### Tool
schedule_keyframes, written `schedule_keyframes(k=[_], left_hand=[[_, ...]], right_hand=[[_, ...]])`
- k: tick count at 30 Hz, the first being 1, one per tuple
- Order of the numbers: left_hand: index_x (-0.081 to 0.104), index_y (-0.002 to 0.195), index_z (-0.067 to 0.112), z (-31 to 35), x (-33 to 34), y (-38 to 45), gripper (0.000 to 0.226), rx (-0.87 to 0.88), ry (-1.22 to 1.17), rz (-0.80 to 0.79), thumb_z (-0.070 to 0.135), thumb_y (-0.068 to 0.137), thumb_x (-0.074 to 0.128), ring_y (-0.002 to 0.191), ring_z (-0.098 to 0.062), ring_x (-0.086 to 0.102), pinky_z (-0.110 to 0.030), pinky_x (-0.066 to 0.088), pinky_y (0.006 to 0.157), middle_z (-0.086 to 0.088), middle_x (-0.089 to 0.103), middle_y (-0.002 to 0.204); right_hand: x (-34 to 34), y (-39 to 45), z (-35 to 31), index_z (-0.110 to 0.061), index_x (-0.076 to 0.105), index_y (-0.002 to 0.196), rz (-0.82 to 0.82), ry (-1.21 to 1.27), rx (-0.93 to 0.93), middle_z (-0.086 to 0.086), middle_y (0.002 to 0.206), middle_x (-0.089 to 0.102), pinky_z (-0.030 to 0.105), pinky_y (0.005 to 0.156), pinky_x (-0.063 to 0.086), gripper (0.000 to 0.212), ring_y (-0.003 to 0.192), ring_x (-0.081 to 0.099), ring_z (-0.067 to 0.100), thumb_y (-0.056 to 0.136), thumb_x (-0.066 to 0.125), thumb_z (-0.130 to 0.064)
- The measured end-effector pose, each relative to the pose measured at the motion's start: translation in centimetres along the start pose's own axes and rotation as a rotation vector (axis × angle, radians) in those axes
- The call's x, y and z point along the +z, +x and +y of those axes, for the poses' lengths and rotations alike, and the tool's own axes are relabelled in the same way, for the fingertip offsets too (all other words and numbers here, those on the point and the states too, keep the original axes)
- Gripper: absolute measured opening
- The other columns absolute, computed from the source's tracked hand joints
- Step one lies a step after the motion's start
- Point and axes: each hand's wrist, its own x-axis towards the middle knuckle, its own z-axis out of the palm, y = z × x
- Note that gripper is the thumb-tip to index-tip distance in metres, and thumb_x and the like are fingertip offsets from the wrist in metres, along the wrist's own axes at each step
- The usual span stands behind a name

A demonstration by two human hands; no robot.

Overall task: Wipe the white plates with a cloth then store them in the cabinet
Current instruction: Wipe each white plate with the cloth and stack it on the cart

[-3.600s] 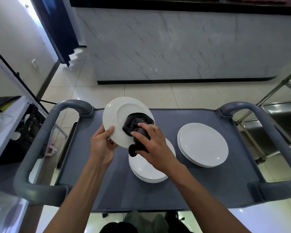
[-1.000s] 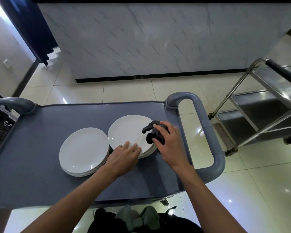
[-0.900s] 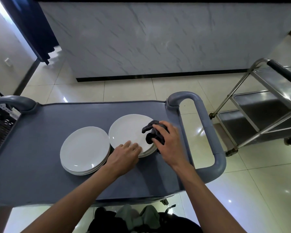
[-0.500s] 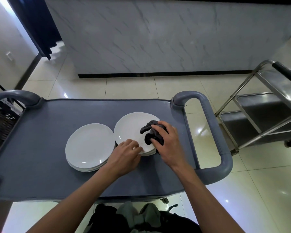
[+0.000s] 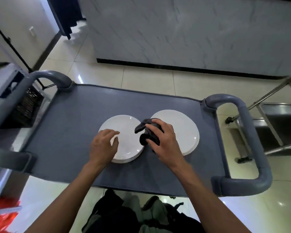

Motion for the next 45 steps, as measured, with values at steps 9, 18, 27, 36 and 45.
schedule_keyframes(k=[9,18,27,36,45], left_hand=[[0.073,0.115,0.013,-8.8,-2.7,1.5,0.032,-0.477,-0.123,-0.174,0.029,0.087,0.072,0.098,-0.024,0.067,-0.036,0.051,0.092,-0.004,0.073,0.108],[0.074,0.103,0.023,-9.7,-1.1,2.0,0.020,-0.481,-0.223,-0.227,0.029,0.084,0.074,0.089,-0.019,0.067,-0.036,0.054,0.085,0.004,0.073,0.093],[0.065,0.087,0.027,-9.9,-0.9,3.1,0.014,-0.552,-0.246,-0.270,0.024,0.079,0.076,0.082,-0.017,0.064,-0.031,0.051,0.080,0.011,0.066,0.082],[0.072,0.081,0.015,-9.5,-1.8,4.6,0.011,-0.721,-0.501,-0.371,0.006,0.076,0.073,0.066,-0.014,0.066,-0.026,0.054,0.065,0.002,0.072,0.074],[0.061,0.101,0.005,-8.0,-3.2,5.1,0.019,-0.873,-0.989,-0.632,-0.009,0.091,0.052,0.077,-0.030,0.071,-0.041,0.063,0.065,-0.018,0.072,0.093]], right_hand=[[8.2,3.7,-5.9,-0.016,0.062,0.134,-0.179,-0.061,-0.106,0.007,0.144,0.051,0.054,0.100,0.044,0.053,0.126,0.049,0.035,0.083,0.077,-0.014],[13.3,3.3,-5.8,-0.021,0.053,0.144,-0.283,-0.198,0.031,0.005,0.152,0.043,0.050,0.097,0.044,0.059,0.132,0.042,0.032,0.088,0.072,-0.019],[15.3,2.6,-4.9,-0.031,0.028,0.156,-0.341,-0.397,0.216,0.003,0.167,0.010,0.058,0.118,0.021,0.068,0.152,0.009,0.026,0.096,0.058,-0.044],[15.1,2.8,-5.2,-0.024,0.035,0.153,-0.293,-0.286,0.242,0.007,0.164,0.017,0.052,0.119,0.023,0.066,0.150,0.015,0.029,0.095,0.062,-0.038],[14.4,1.4,-5.4,-0.023,0.046,0.148,-0.157,-0.100,0.274,0.005,0.160,0.029,0.051,0.117,0.029,0.060,0.145,0.028,0.029,0.092,0.067,-0.025]])
